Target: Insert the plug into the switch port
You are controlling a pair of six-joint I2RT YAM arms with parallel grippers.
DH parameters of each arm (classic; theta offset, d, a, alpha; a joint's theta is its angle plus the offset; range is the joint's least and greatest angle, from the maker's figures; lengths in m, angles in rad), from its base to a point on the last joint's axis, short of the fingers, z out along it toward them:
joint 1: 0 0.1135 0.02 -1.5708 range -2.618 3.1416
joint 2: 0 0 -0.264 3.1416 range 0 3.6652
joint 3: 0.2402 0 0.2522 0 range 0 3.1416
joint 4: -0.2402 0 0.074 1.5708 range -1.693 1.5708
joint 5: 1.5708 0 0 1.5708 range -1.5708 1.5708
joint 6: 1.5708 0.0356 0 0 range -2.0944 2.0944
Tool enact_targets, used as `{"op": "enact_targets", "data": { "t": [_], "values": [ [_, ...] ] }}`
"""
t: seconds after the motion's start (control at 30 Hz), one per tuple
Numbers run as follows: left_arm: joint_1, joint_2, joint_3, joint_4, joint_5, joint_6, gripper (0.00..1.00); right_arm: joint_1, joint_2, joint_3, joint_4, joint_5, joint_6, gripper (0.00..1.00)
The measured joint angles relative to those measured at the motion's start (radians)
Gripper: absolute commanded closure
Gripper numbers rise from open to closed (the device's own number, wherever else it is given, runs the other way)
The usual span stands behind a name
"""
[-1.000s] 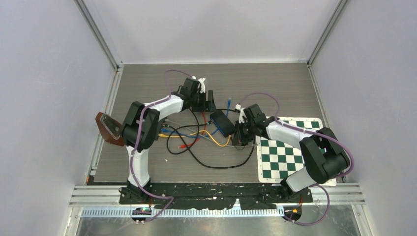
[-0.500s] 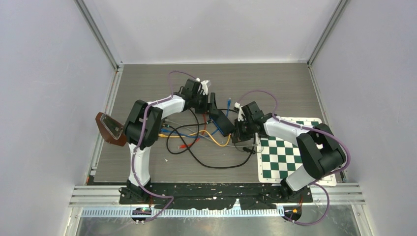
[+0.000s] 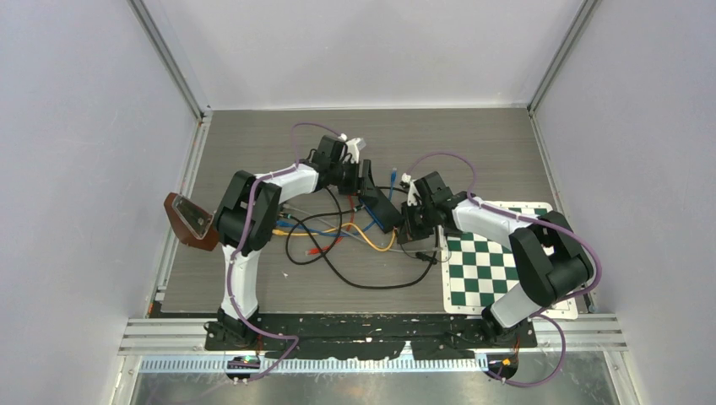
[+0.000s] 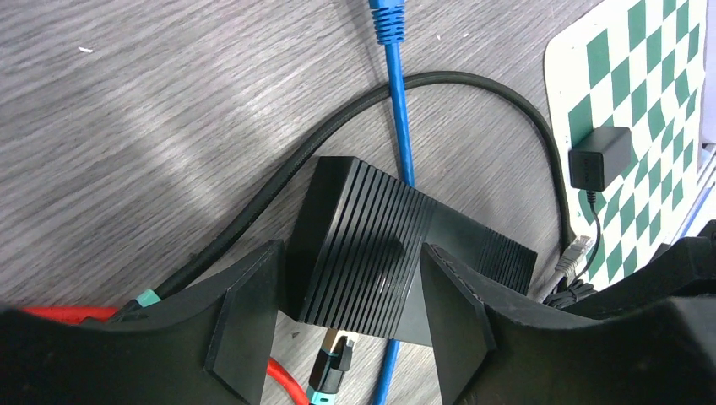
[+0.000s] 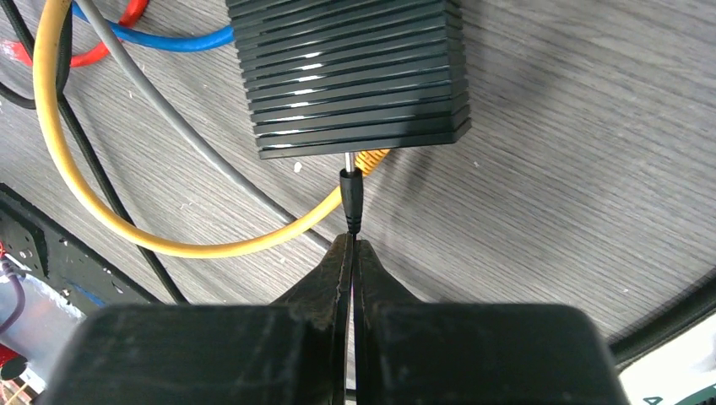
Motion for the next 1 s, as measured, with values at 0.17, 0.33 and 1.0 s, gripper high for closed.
{"op": "enact_targets", "data": {
  "t": [0.17, 0.33, 1.0],
  "values": [
    [0.001, 0.001, 0.000, 0.017, 0.024, 0.013, 0.41, 0.000, 0.015, 0.014, -0.003, -0.008, -0.001, 0.95],
    [0.003, 0.003, 0.000, 0.034, 0.045, 0.021, 0.42, 0.000, 0.041, 0.026, -0.007, -0.019, -0.004, 0.95],
    [0.006, 0.029, 0.019, 0.036, 0.132, 0.093, 0.40, -0.012, 0.046, 0.116, -0.151, 0.035, -0.119, 0.95]
  ]
}}
